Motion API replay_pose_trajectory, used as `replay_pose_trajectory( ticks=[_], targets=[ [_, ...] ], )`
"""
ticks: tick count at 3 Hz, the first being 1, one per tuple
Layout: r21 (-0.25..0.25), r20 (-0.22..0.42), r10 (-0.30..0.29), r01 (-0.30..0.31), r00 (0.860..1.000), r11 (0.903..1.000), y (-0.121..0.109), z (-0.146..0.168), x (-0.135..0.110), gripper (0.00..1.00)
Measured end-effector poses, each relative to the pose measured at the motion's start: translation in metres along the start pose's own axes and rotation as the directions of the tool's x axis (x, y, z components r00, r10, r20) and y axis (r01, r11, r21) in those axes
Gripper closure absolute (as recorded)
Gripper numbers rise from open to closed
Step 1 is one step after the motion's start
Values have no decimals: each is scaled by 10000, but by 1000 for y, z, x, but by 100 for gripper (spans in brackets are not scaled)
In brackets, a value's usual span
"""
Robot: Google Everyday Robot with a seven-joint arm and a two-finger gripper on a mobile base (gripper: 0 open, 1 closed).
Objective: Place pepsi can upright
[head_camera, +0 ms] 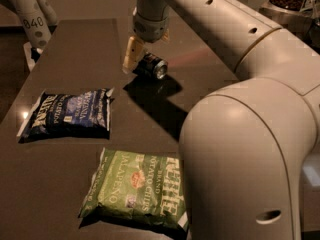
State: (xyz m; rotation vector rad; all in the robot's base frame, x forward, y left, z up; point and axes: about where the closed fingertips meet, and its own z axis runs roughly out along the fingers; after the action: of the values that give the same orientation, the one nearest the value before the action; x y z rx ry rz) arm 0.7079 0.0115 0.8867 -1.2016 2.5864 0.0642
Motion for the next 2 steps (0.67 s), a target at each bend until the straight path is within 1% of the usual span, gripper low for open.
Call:
replay_pose_trajectory(
  ticks=[2],
  targets=[
    [-156, -99, 49, -51, 9999, 9999, 3, 21, -4, 0]
  ],
)
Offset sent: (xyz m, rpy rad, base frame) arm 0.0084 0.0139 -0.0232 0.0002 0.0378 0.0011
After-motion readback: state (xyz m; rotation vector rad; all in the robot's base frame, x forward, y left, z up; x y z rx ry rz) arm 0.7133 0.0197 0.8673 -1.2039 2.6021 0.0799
